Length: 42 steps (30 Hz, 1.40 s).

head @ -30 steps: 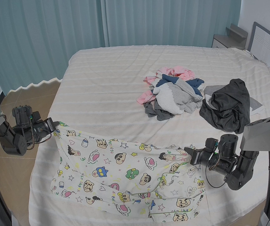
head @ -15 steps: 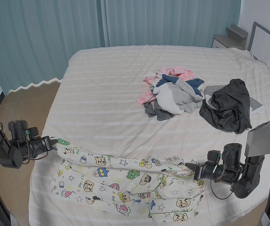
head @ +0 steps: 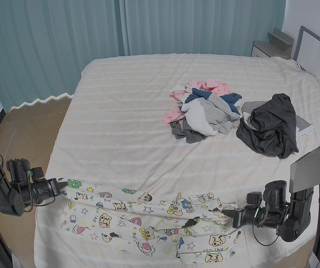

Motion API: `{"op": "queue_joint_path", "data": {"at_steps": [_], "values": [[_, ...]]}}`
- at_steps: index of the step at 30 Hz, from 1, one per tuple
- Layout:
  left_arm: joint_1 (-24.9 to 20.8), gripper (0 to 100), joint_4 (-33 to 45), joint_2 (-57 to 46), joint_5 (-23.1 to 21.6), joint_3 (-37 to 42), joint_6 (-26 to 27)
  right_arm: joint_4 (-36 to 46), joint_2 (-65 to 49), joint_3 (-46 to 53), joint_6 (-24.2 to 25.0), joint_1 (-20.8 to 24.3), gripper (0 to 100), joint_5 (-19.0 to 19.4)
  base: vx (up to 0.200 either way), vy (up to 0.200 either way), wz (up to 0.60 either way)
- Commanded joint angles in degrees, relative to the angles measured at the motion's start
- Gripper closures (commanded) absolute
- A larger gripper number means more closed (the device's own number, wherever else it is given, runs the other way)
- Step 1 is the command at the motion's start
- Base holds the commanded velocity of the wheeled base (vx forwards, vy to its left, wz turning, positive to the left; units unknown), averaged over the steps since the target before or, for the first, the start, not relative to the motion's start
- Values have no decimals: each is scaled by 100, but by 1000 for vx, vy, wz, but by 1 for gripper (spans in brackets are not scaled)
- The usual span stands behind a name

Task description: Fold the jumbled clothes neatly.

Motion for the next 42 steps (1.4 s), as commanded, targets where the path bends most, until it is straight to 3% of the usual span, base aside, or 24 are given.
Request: {"op": "queue_joint_path", "data": {"at_steps": [1,10,14,30,31,32,33,42], "values": [[7,100,-302,345,-1,283,8,-7,275,157,-8,67,100,3,0,0,0],[42,100,-1507,1127,-9,880,236,-7,451,368,-16,172,100,3,0,0,0],[148,100,-1630,1355,-18,1091,614,-7,451,403,-16,163,100,3,0,0,0],[200,100,-1630,1355,-97,1223,588,-16,424,517,-8,242,100,-6,0,0,0],[200,0,-1630,1355,-97,1232,588,-7,424,517,-8,242,100,3,0,0,0],[209,0,-1630,1355,-97,1250,596,-7,433,517,-8,251,100,-6,0,0,0],[209,0,-1630,1355,-97,1267,596,-16,433,526,-8,260,0,3,0,0,0],[411,0,-1788,1329,-150,1258,482,-25,196,658,1,251,0,-14,0,0,0]]}}
